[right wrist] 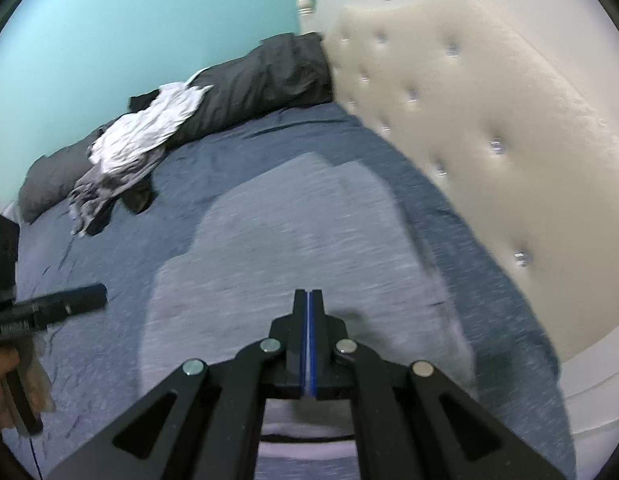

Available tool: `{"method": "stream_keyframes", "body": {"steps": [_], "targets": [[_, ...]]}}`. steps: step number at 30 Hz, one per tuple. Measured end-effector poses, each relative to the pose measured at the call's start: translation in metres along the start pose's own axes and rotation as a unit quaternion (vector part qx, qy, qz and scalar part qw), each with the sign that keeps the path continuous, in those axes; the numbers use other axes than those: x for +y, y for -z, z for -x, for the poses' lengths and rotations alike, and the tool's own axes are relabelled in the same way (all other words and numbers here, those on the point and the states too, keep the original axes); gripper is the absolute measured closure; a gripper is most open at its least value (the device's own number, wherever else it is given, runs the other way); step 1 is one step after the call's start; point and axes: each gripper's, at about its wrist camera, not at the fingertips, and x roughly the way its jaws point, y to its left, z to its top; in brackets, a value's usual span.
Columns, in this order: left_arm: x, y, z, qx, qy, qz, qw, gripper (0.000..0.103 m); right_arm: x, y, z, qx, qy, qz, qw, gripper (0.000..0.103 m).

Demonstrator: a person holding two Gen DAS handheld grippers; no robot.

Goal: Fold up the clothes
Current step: 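Press the placed sweatshirt flat on the stack with both tools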

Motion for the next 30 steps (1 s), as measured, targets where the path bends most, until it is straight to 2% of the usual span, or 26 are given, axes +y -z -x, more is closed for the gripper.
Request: {"method": "stream_keyframes", "body": {"steps": [5, 9, 12, 14, 17, 23, 25, 30], "targets": [[-0.008, -0.022, -0.041, 0.017, -0.024, -0.015, 0.9994, 0.047, -0.03, 0.0, -0.01, 0.011, 0.014, -0.004, 1.0, 0.103], [-0.006, -0.014, -0.074, 0.048, -0.034, -0.018, 0.9981, 0.047, -0.039, 0.017, -0.029, 0.034, 0.006, -0.003, 0.999, 0.103], [0.001, -0.003, -0.089, 0.065, -0.034, -0.01, 0.9972, 0.046, -0.046, 0.029, -0.033, 0.03, -0.01, -0.009, 0.999, 0.103], [0.003, 0.0, -0.091, 0.068, -0.035, -0.006, 0.9971, 0.045, -0.049, 0.032, -0.033, 0.025, -0.021, -0.016, 0.999, 0.103], [0.003, -0.001, -0.091, 0.067, -0.038, -0.002, 0.9971, 0.045, -0.045, 0.032, -0.031, 0.03, -0.017, -0.001, 0.999, 0.103], [-0.009, -0.021, -0.065, 0.032, -0.053, -0.012, 0.998, 0.045, -0.044, -0.001, -0.023, 0.012, -0.013, 0.016, 1.0, 0.103], [-0.014, -0.023, -0.069, 0.041, -0.06, -0.027, 0.997, 0.045, -0.044, -0.011, -0.03, 0.016, -0.009, 0.021, 1.0, 0.103], [-0.011, -0.015, -0.097, 0.08, -0.066, -0.031, 0.9941, 0.044, -0.044, -0.016, -0.064, 0.067, 0.018, 0.034, 0.997, 0.103]]}}
